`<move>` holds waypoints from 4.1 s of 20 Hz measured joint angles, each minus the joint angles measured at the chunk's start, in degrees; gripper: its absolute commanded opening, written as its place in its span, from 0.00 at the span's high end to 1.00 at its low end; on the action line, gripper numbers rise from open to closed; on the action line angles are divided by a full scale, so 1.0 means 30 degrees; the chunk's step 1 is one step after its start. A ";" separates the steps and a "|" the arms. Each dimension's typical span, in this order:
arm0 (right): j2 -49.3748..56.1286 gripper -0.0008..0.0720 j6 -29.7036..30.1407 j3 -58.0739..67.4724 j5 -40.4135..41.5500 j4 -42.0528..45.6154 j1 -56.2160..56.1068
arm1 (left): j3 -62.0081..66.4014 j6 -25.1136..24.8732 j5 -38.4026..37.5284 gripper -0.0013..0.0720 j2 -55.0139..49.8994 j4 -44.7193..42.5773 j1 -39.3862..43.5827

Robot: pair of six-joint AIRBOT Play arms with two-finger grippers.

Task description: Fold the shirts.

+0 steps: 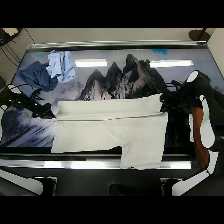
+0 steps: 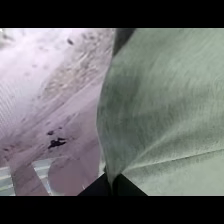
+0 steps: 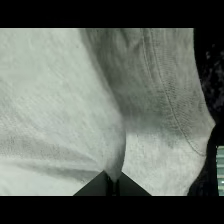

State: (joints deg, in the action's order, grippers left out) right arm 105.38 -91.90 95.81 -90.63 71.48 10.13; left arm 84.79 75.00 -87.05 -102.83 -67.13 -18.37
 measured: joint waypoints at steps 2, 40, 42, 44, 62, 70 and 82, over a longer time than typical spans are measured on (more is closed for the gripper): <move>-0.0007 0.37 -0.0262 -0.0372 0.0204 0.0058 -0.0073 | -0.0015 0.0073 0.0095 0.78 -0.0095 -0.0022 0.0029; -1.1621 0.33 0.3490 -1.9511 0.3483 -0.0794 0.2302 | -1.6429 -0.1836 0.4087 0.93 0.9712 0.0656 -0.3483; -1.1693 0.41 0.3803 -2.0451 0.3956 -0.1035 0.2302 | -1.6429 -0.1851 0.4087 0.93 0.9712 0.0699 -0.3475; -1.1744 0.55 0.4007 -2.1107 0.4138 -0.1501 0.2331 | -1.6436 -0.1851 0.4080 0.93 0.9712 0.0794 -0.3475; -1.0797 0.93 0.4881 -1.0812 0.7504 -0.5340 0.1501 | -0.8415 -0.0561 0.5960 0.94 0.9377 0.4175 -0.1304; -0.5523 0.92 0.2324 -0.6958 1.2378 -0.5887 -0.0262 | -0.3111 0.1851 0.7140 0.94 0.3388 0.4692 -0.0262; -0.4386 0.01 0.3300 -0.6069 0.9398 -0.4903 0.3038 | 0.0044 0.2040 0.3796 0.09 0.1413 0.4743 -0.0765</move>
State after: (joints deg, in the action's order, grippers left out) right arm 92.23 -82.00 77.60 -62.43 56.77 19.25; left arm 84.93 81.12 -75.66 -98.59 -52.90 -20.67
